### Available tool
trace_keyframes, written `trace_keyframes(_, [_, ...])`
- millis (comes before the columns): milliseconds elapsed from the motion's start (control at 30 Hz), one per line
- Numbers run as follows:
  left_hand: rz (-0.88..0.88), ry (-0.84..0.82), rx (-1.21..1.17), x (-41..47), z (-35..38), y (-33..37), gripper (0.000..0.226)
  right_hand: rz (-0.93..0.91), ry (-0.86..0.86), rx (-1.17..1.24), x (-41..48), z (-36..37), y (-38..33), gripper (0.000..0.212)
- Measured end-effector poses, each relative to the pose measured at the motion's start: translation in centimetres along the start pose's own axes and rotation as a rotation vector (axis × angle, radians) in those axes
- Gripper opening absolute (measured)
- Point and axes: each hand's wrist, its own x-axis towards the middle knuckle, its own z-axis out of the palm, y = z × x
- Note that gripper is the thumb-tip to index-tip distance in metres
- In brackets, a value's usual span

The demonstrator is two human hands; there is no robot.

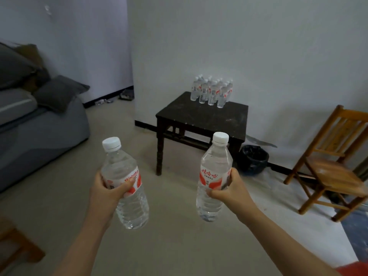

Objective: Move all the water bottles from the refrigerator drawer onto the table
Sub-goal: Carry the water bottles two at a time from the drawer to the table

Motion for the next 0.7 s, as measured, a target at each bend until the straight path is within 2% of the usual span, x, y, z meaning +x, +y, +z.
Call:
trace_keyframes(200, [0.038,-0.008,-0.007,6.2,-5.9,1.0,0.088,-0.037,-0.011,0.036,4.7,8.4,-3.7,0.063])
trace_keyframes(367, [0.053,-0.03,-0.017,10.7,-9.4,1.7,0.08,-0.049,-0.017,0.036,8.0,13.4,-6.1,0.062])
trace_keyframes(467, [0.052,-0.027,-0.039,13.4,-10.5,1.8,0.064,-0.053,-0.017,0.024,10.4,15.2,-7.1,0.062])
trace_keyframes(700, [0.037,-0.044,-0.03,22.1,-10.7,0.8,0.072,-0.105,-0.074,-0.044,19.2,17.8,-8.3,0.066])
